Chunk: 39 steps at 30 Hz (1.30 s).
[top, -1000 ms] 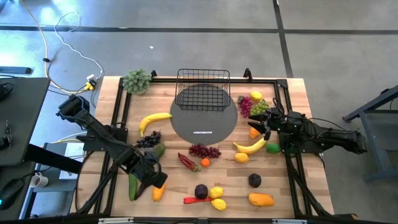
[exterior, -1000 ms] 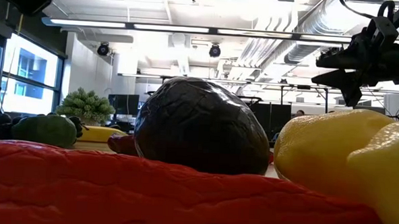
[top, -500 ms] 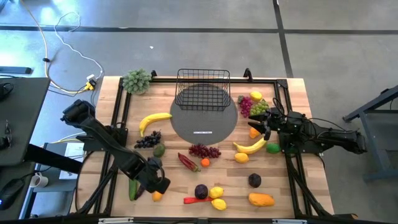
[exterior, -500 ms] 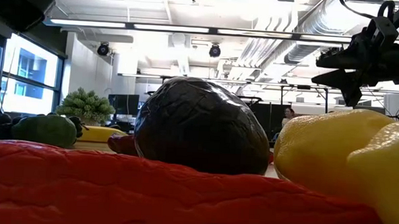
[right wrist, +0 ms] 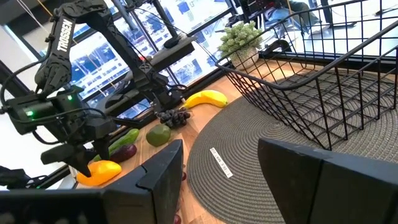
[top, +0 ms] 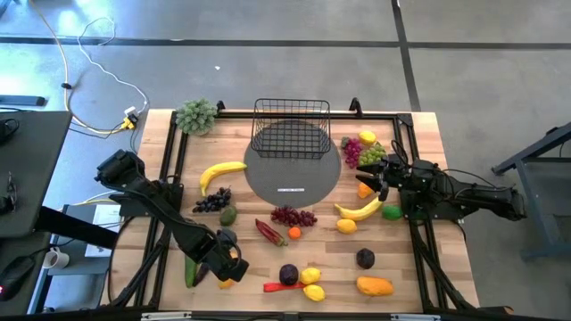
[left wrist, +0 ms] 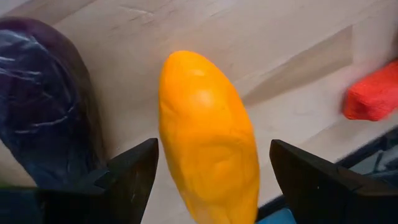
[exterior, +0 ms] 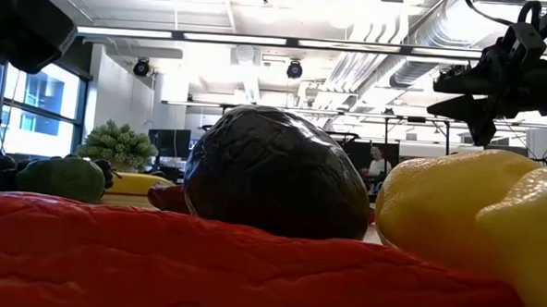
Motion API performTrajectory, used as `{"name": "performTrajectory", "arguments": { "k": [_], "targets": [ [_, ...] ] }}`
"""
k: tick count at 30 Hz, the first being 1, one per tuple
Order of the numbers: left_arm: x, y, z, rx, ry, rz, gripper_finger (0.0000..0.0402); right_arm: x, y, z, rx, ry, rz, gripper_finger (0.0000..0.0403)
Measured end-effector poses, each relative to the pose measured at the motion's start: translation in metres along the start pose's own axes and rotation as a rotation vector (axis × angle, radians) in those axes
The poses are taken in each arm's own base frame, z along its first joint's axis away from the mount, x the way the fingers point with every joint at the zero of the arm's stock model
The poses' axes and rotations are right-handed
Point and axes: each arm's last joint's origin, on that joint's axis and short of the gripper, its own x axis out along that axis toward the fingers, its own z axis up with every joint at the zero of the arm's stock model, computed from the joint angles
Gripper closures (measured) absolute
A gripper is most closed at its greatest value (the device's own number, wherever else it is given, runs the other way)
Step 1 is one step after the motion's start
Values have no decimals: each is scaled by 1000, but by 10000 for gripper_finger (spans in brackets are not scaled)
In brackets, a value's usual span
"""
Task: Build produce basket
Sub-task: Put the bottom left yellow mango into the black wire basket
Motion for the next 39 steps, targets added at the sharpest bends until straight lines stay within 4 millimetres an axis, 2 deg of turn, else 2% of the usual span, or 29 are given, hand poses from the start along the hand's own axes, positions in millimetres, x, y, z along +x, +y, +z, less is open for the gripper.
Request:
{"name": "performTrajectory", "arguments": {
  "k": [10, 15, 24, 26, 32, 39],
  "targets": [
    [15, 0, 1, 26, -11, 39, 103, 0, 0, 0, 0, 0, 0, 213],
    [15, 0, 1, 32, -10, 39, 111, 0, 0, 0, 0, -1, 0, 213],
    [15, 0, 2, 19, -47, 26, 209, 0, 0, 0, 0, 0, 0, 213],
    [13, -1, 2, 14, -71, 12, 220, 0, 0, 0, 0, 0, 0, 213],
    [-6, -6, 9, -7, -198, -100, 206, 0, 0, 0, 0, 0, 0, 213],
    [-39, -11, 41, 30, -398, -204, 211, 0, 0, 0, 0, 0, 0, 213]
  ]
}}
